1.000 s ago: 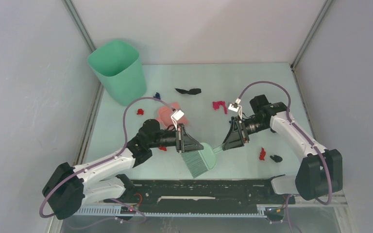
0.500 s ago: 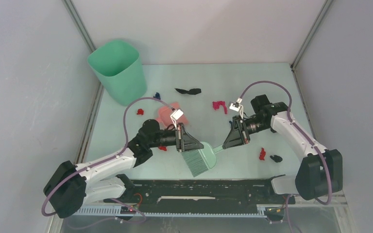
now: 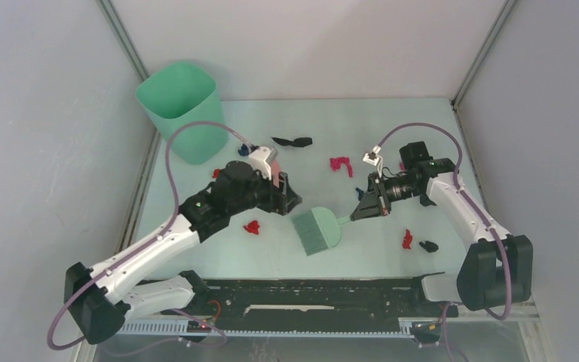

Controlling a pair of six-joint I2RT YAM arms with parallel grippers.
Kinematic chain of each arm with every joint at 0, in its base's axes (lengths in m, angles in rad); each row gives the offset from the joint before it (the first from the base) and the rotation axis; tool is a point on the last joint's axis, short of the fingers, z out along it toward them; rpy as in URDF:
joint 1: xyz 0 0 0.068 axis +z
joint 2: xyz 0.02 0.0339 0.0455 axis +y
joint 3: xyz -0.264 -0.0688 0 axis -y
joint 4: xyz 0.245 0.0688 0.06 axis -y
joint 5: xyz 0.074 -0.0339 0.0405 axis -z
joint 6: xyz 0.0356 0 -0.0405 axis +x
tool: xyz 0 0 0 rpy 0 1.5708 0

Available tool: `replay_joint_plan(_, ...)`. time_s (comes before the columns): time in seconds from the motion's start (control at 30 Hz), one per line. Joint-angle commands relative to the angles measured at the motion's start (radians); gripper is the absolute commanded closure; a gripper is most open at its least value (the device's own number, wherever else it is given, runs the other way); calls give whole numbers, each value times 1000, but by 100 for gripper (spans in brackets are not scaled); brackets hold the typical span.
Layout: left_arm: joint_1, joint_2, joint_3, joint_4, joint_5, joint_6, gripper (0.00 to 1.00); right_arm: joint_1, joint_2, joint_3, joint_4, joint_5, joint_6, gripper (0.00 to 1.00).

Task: Sweep away the paper scraps from the table

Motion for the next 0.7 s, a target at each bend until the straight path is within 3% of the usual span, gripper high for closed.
replay_joint_plan(0.0,2,3,121,-419,-521,223,21,-36,-44,-12,125,128,126,100)
replay_joint_plan(0.1,6,48,141,-475,-697,247,20,-38,-70,-22,164,207,157,100)
replay_joint_plan(0.23,52,94,126,-422,-703,231,8,-38,-104,-23,185,256,172,100)
replay_joint_plan(0.27,75,119,130,-415,-703,215,1,-39,-110,-25,186,259,171,100)
replay_joint_plan(0.4,165,222,170,-393,-686,185,0,-37,-125,-32,195,294,174,100)
replay_joint_plan(0.57,294,342,222,-380,-570,201,3,-38,-144,-32,192,310,170,100)
replay_joint_plan(0.67,336,337,180,-261,-423,214,7,-38,-155,-33,190,317,167,100)
